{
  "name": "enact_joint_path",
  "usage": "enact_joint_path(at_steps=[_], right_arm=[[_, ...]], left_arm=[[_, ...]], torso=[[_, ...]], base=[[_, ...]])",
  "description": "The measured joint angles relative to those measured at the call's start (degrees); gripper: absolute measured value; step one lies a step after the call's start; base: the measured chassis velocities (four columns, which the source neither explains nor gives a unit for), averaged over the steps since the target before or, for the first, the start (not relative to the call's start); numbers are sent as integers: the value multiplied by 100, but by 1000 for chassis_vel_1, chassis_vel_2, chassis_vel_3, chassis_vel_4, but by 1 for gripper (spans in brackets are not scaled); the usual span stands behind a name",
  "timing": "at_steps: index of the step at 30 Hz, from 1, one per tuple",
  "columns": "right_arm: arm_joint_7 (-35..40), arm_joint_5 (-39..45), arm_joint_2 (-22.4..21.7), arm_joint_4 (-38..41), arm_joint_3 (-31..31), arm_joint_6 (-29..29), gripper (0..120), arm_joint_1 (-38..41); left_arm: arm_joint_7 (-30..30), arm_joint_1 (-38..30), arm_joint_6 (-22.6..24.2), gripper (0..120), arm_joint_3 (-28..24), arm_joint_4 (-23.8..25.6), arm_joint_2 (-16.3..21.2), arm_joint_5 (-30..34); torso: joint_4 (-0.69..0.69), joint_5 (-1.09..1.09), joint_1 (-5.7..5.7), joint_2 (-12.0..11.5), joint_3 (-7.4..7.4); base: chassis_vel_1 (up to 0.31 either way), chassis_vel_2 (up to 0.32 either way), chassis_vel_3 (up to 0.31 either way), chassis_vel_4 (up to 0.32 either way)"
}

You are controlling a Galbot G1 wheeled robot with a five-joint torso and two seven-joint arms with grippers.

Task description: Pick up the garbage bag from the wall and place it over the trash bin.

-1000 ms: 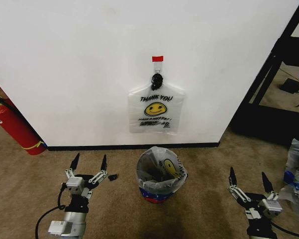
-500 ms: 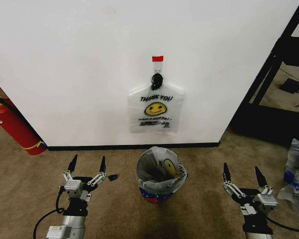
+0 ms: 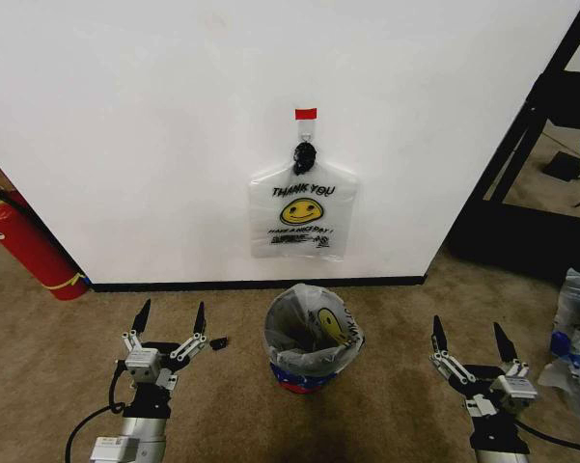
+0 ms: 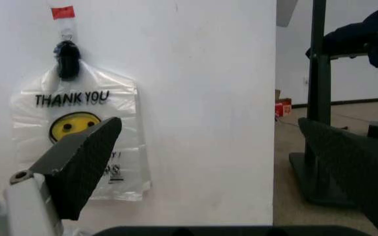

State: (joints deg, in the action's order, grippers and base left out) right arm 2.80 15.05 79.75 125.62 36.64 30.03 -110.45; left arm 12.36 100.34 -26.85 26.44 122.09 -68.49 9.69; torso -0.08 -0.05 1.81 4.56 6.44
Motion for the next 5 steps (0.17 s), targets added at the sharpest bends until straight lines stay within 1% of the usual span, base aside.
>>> enact_joint_path(at_steps=[5], right_arm=[[-2,1,0,-3,0,0,100,1]], left_arm=[[0,0,3,100,-2,0,1,2]], torso=[[0,0,0,0,0]], base=[[0,0,0,0]])
